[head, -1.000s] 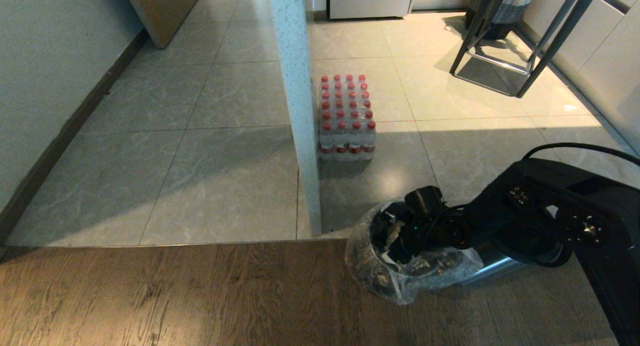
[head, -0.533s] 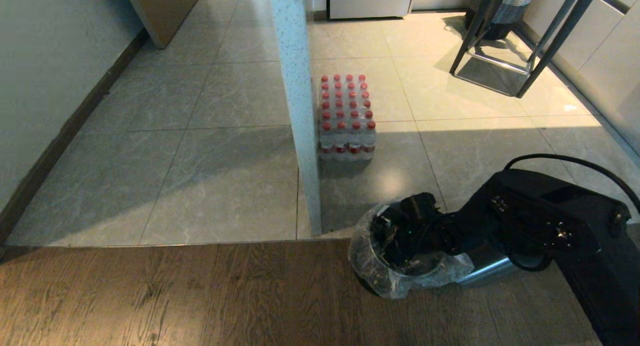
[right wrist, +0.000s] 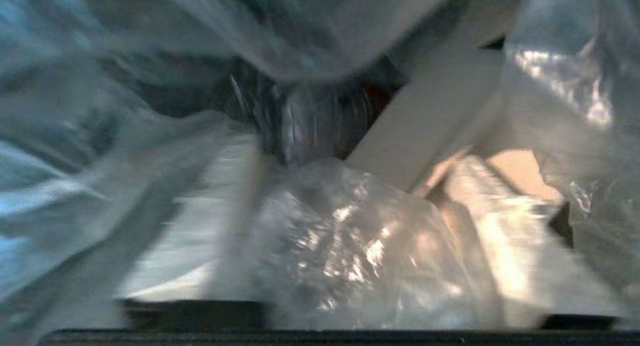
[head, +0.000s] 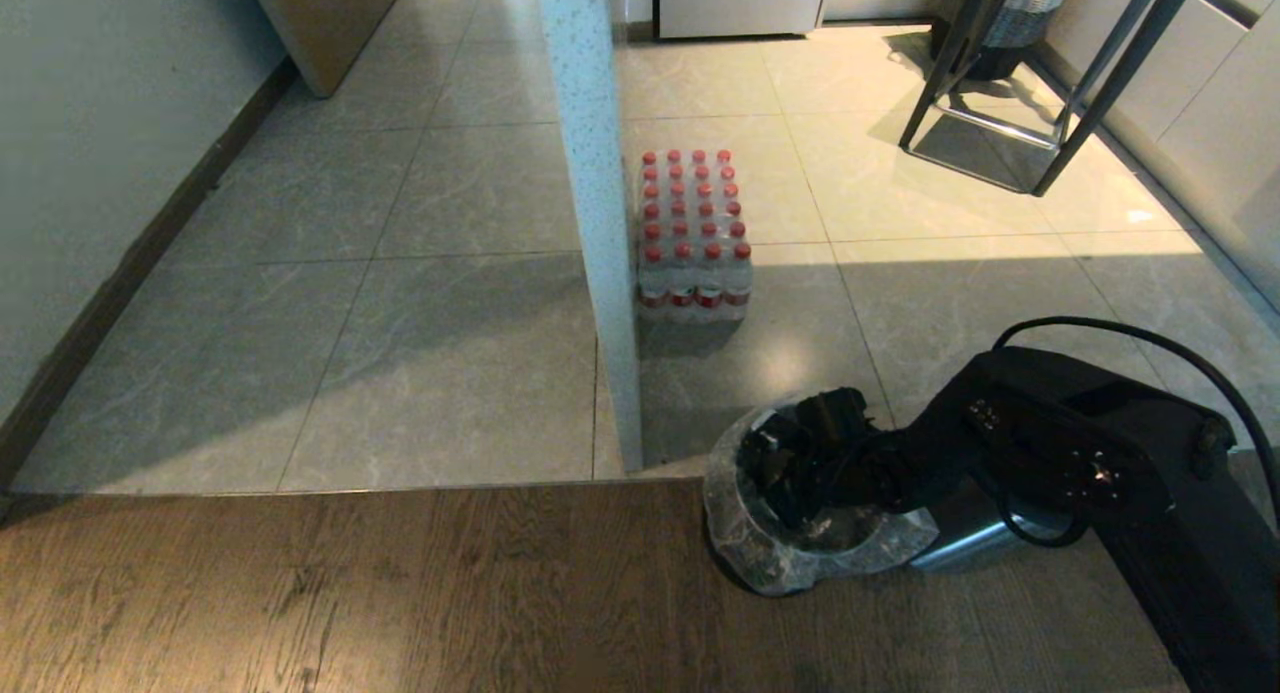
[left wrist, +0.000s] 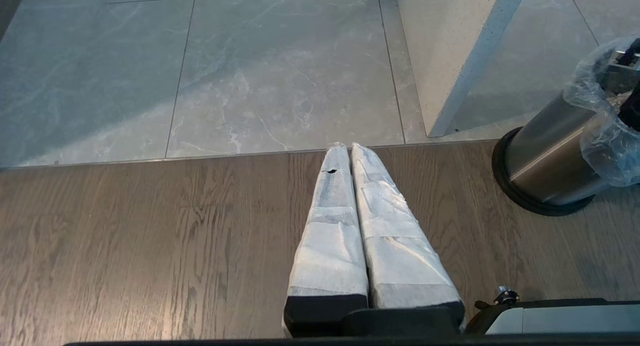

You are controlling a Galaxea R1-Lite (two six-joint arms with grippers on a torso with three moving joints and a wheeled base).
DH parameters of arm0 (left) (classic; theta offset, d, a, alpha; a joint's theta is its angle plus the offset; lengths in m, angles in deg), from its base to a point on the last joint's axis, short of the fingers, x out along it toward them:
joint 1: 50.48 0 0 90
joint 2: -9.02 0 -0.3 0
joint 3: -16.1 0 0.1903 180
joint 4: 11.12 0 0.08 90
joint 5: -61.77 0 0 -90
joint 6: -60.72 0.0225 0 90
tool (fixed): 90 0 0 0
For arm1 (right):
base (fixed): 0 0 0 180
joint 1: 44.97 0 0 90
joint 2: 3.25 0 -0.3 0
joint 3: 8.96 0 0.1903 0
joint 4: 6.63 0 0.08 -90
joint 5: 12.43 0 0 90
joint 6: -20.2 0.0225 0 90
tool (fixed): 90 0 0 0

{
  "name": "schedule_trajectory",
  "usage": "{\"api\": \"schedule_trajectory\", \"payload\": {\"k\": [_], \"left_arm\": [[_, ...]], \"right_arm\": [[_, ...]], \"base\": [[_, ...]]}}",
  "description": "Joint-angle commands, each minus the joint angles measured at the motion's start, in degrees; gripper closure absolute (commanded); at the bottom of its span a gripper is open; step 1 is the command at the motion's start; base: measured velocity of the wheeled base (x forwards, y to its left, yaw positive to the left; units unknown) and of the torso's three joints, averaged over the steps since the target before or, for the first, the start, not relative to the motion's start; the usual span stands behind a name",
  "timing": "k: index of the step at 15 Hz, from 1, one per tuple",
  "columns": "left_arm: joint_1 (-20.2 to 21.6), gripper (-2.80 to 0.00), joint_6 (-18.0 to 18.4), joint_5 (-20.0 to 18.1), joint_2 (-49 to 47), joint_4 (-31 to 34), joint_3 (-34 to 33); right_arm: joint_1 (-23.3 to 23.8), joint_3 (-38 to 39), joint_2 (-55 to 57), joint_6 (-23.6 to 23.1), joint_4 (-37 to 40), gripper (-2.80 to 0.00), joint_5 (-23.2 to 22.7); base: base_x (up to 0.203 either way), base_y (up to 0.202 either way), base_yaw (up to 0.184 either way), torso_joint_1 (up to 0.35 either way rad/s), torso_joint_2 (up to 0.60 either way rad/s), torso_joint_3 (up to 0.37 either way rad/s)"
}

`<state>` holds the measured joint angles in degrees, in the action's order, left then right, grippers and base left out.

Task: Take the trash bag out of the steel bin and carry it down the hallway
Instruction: Pick up the trash bag

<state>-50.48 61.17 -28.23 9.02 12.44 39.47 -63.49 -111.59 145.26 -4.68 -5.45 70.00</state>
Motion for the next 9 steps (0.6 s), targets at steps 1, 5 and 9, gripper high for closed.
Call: {"api": "schedule_trajectory", "payload": {"k": [1,5,9], "left_arm": [[0.0,0.0,0.0,0.0,0.0,0.0,0.0],[0.0,0.0,0.0,0.0,0.0,0.0,0.0],[0.0,0.0,0.0,0.0,0.0,0.0,0.0]], "right_arm": [[0.0,0.0,0.1,-0.2,-0.1,0.0,0.0],[0.0,0.4,-0.5,1.0,0.0,0.0,0.2],[0.0,1.2,-2.5,1.6,0.7,0.0,0.4]], "base": [[0.0,0.0,0.0,0.0,0.0,0.0],[0.0,0.0,0.0,0.0,0.0,0.0],[0.0,0.0,0.0,0.0,0.0,0.0]]}}
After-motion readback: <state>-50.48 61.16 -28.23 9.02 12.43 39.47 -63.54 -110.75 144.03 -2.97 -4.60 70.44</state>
